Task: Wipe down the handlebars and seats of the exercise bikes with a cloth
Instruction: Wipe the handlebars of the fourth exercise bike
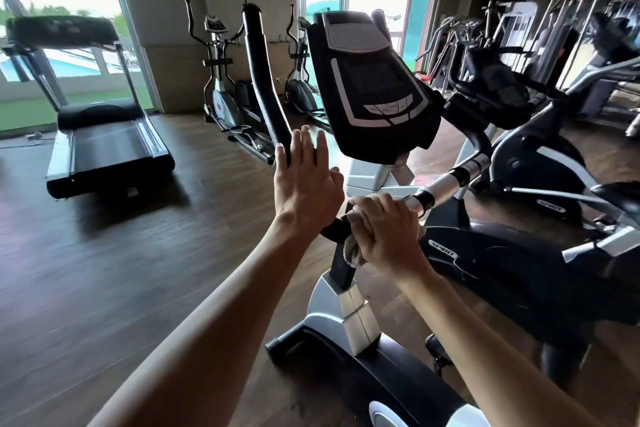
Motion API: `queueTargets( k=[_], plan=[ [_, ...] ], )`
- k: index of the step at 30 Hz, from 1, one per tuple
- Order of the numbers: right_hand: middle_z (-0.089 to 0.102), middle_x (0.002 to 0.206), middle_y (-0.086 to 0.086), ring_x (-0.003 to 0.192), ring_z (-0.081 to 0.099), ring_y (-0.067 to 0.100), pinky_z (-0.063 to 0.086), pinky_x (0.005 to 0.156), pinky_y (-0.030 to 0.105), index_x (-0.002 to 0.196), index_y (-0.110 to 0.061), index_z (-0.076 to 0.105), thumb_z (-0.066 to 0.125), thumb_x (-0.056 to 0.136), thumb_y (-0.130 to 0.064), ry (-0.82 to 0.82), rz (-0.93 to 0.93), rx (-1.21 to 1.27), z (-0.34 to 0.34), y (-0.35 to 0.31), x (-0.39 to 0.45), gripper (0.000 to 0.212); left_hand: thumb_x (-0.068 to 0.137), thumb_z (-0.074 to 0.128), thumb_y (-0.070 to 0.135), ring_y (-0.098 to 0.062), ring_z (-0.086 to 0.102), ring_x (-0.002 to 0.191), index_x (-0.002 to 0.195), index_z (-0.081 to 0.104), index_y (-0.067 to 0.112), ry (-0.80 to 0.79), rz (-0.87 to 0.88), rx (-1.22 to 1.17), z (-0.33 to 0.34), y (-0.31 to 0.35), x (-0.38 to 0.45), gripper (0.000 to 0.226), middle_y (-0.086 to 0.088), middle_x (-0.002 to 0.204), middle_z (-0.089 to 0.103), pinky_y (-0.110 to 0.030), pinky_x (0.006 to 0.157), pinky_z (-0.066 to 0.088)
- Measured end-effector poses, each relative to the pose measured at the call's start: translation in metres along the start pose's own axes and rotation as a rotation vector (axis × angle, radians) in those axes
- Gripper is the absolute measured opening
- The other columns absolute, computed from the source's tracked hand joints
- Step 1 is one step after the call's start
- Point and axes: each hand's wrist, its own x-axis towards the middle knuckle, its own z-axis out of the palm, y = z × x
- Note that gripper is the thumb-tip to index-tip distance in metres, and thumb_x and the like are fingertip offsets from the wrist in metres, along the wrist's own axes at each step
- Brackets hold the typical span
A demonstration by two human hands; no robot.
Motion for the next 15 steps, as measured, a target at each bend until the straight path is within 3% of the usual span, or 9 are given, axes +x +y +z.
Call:
queueTargets(
  k=[3,7,10,13,15],
  plan=[
    [0.06,0.111,0.003,0.099,0.057,0.032,0.048,0.085,0.051,0.124,-0.023,0.062,0.037,0.105,-0.049,0.087,-0.03,-0.012,0.003,-0.005,-0.015,0.04,0.107,0.024,0.041,-0.03,0.0,0.159,0.163,0.0,0.007,0.017,0.03,-0.048,0.001,-0.001,-0.006,0.07,-0.018,0.171,-0.001,-0.049,0.127,0.002],
    [0.061,0.11,0.0,0.104,0.057,0.026,0.046,0.089,0.048,0.12,-0.018,0.065,0.042,0.108,-0.037,0.083,-0.11,0.181,-0.009,0.001,-0.029,0.032,0.101,0.008,0.044,-0.028,0.01,0.158,0.163,0.017,0.007,0.073,0.182,-0.106,0.002,-0.015,-0.035,0.073,-0.013,0.171,0.014,-0.045,0.129,0.005],
    [0.059,0.118,-0.004,0.11,0.054,0.019,0.044,0.096,0.04,0.123,-0.013,0.065,0.043,0.107,-0.028,0.034,-0.222,0.29,-0.021,-0.008,-0.047,0.031,0.103,0.02,0.036,-0.02,0.012,0.158,0.161,0.028,0.012,0.132,0.248,-0.208,0.007,-0.03,-0.065,0.064,-0.004,0.171,0.016,-0.04,0.128,0.013],
    [0.052,0.126,-0.005,0.116,0.05,0.014,0.038,0.104,0.028,0.129,-0.012,0.061,0.036,0.109,-0.035,-0.05,-0.32,0.339,-0.016,-0.03,-0.065,0.04,0.104,0.036,0.022,-0.015,0.007,0.159,0.163,0.023,0.014,0.196,0.242,-0.341,0.016,-0.054,-0.094,0.061,-0.001,0.172,0.008,-0.033,0.122,0.021],
    [0.053,0.129,-0.001,0.12,0.05,0.019,0.037,0.108,0.032,0.13,-0.013,0.061,0.035,0.109,-0.039,-0.139,-0.368,0.384,0.001,-0.045,-0.068,0.043,0.101,0.044,0.016,-0.017,0.006,0.159,0.164,0.018,0.014,0.165,0.163,-0.378,0.026,-0.08,-0.112,0.068,-0.004,0.172,0.005,-0.033,0.123,0.02]
  ],
)
